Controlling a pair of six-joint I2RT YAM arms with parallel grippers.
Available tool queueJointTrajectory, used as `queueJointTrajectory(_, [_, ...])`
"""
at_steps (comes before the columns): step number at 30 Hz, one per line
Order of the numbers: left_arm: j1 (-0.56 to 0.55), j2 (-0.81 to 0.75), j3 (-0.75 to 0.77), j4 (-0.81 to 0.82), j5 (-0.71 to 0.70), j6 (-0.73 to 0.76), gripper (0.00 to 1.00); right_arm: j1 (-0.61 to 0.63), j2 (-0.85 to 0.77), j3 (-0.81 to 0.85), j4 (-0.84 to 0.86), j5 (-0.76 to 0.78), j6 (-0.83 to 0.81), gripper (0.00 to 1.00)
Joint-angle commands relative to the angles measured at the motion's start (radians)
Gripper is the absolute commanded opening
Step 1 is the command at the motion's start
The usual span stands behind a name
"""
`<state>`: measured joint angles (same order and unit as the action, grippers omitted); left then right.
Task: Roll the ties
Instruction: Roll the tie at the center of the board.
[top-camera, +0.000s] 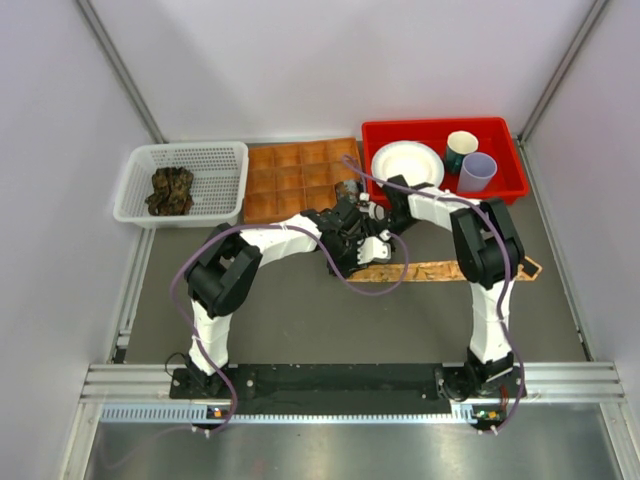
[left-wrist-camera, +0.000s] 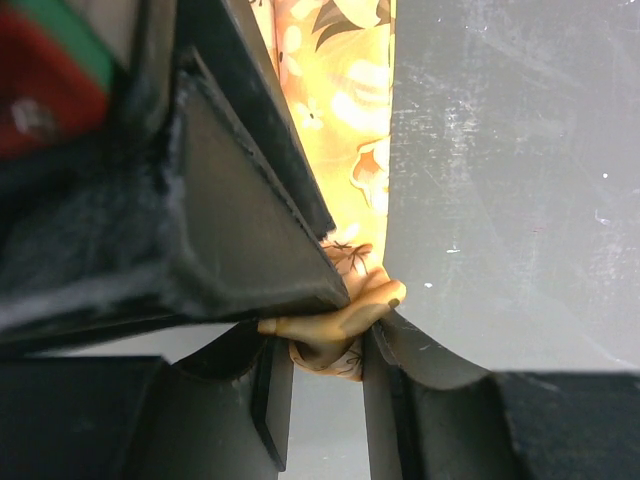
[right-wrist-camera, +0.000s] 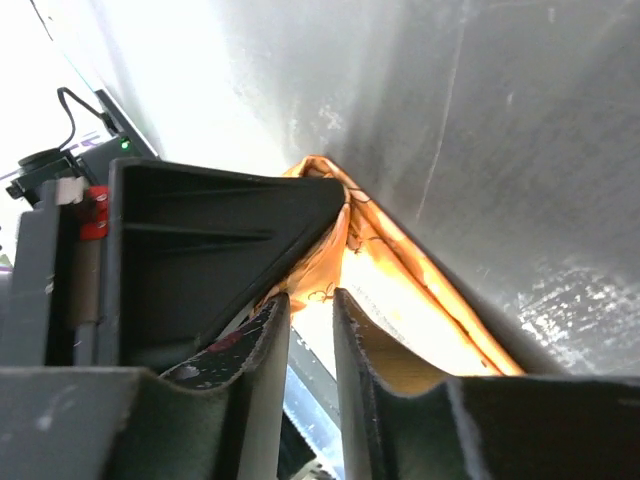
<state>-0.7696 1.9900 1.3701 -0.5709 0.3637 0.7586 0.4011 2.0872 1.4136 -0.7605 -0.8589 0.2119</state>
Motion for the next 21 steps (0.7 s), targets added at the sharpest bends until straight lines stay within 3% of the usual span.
queueJointTrajectory(1, [-0.014, 0.11, -0.069, -0.115, -0.088, 0.025, 0.22, 0.001, -0.088, -0.007, 0.07, -0.094, 0.011, 0.31])
queueJointTrajectory(14, [-0.017, 0.102, -0.086, -0.106, -0.089, 0.031, 0.22, -0.027, -0.148, -0.054, 0.087, -0.121, 0.044, 0.42])
queueJointTrajectory(21, [-0.017, 0.101, -0.094, -0.099, -0.085, 0.031, 0.22, -0.006, -0.144, -0.103, 0.157, -0.075, 0.089, 0.42])
